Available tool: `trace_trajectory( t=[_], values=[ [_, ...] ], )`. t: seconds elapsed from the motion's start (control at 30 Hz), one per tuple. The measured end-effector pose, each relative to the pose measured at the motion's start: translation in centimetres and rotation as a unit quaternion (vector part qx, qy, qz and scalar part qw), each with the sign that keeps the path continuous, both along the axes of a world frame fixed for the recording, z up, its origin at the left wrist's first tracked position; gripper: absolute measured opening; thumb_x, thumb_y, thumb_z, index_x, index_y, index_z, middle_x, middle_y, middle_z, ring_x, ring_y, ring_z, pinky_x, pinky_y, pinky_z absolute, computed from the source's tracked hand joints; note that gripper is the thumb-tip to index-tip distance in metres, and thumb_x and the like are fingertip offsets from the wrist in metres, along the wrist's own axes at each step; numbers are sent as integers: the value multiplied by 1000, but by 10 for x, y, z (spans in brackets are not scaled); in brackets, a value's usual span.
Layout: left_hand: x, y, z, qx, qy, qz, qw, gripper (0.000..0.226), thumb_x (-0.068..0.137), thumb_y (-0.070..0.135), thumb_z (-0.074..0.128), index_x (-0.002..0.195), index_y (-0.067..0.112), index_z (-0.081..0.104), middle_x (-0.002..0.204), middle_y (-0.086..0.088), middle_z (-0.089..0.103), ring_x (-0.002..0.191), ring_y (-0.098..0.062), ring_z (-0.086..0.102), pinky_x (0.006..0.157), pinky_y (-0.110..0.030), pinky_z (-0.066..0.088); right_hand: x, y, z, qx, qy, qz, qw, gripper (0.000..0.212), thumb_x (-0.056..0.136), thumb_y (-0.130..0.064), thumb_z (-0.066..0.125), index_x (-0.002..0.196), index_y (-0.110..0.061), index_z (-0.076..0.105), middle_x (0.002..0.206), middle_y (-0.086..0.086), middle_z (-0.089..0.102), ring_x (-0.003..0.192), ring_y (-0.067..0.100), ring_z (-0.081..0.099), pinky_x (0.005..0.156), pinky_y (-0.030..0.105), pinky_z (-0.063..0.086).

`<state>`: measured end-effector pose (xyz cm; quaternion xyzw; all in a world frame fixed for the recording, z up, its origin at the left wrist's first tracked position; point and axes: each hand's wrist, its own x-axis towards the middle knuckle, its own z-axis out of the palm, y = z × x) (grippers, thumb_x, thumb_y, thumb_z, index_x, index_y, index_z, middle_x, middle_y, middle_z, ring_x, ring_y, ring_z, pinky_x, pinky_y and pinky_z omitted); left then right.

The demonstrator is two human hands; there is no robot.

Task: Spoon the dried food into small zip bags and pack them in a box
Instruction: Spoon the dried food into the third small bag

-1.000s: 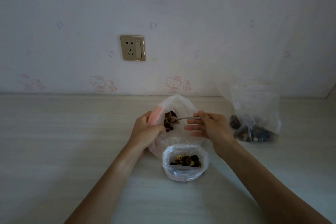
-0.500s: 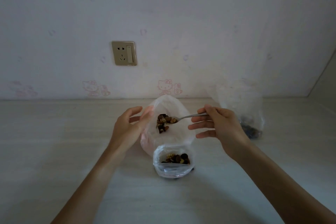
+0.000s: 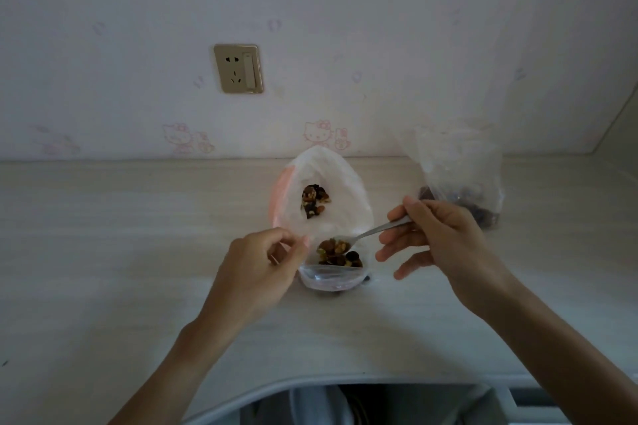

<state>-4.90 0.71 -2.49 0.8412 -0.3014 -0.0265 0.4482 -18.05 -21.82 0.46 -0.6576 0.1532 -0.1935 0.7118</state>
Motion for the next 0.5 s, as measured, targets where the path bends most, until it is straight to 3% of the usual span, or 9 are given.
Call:
trace_trajectory(
  t=[0.1,0.17,0.27,0.33,0.4,0.5],
  values=[
    [-1,-2,0,-2,-18,-10,1000,15,96,38,71,84,32,79,67,13,73,58,-8,69,69,-44,60,0,10,-4,-71,-15,27,997,38,106,-33,48,96,-4,69,80,18,75,73,37,76,47,42,61],
    [-2,-3,1,-14,-30,-9,999,13,96,33,72,85,31,79,67,13,73,57,-8,68,68,-43,60,0,14,-6,-181,-48,50,981,37,103,-40,47,98,-11,71,82,9,77,75,26,77,48,40,61],
    [-4,-2,1,-52,-32,-19,998,10,97,30,71,90,29,79,69,12,73,58,-9,68,64,-41,60,-4,14,-9,-409,-121,80,901,38,108,-42,42,107,-19,72,89,-7,75,78,6,73,55,21,57],
    [-5,0,-1,-67,-32,-28,997,10,98,31,70,93,27,79,71,10,73,59,-11,69,62,-35,59,-6,11,-11,-499,-152,81,850,37,111,-41,41,112,-20,71,93,-12,73,78,4,71,60,19,55],
    [-6,1,-4,-75,-23,-27,997,10,98,31,70,93,28,79,70,8,73,57,-10,69,58,-24,55,-8,9,-11,-520,-156,73,837,38,111,-41,40,113,-19,70,94,-11,72,79,9,71,61,25,56],
    [-5,3,-6,-76,-13,-15,997,10,97,29,71,90,28,78,64,9,72,54,-9,68,54,-17,50,-6,8,-10,-430,-140,58,890,35,109,-38,43,106,-18,71,89,-8,74,73,14,72,55,31,58]
  ],
)
